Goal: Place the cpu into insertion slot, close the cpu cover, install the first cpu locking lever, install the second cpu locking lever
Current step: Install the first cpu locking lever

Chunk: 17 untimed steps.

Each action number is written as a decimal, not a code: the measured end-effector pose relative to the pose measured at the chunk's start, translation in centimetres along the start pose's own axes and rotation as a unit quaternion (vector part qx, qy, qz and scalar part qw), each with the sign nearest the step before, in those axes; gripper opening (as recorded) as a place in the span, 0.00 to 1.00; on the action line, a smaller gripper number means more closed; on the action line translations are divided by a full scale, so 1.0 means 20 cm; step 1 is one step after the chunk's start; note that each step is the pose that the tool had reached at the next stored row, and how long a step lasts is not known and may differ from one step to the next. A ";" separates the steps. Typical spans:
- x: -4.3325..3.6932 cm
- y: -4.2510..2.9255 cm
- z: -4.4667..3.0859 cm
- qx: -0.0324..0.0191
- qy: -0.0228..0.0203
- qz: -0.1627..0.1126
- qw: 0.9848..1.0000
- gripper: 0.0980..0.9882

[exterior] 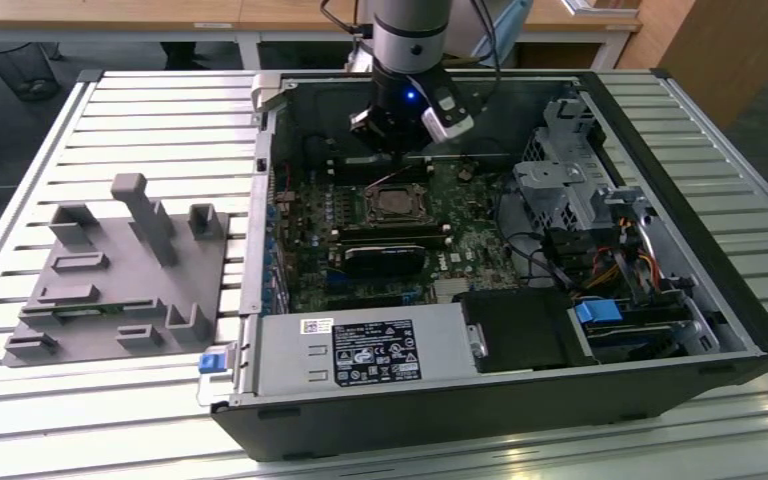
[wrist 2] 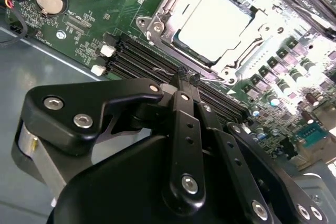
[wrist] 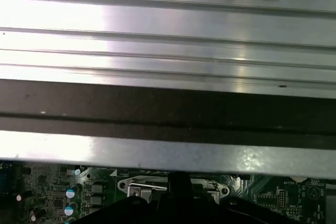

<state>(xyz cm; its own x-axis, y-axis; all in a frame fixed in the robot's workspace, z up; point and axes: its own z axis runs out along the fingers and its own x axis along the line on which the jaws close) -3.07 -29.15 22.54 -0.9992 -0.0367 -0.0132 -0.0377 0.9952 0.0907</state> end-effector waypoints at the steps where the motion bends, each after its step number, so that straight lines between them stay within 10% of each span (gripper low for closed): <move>1: -0.002 0.002 0.002 0.000 0.000 0.000 1.000 0.01; 17: -0.060 0.014 0.060 0.000 0.000 0.000 1.000 0.01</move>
<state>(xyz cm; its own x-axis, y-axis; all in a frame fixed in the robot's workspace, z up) -1.87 -28.72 21.39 -0.9993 -0.0361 -0.0132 -0.0371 0.9952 0.0907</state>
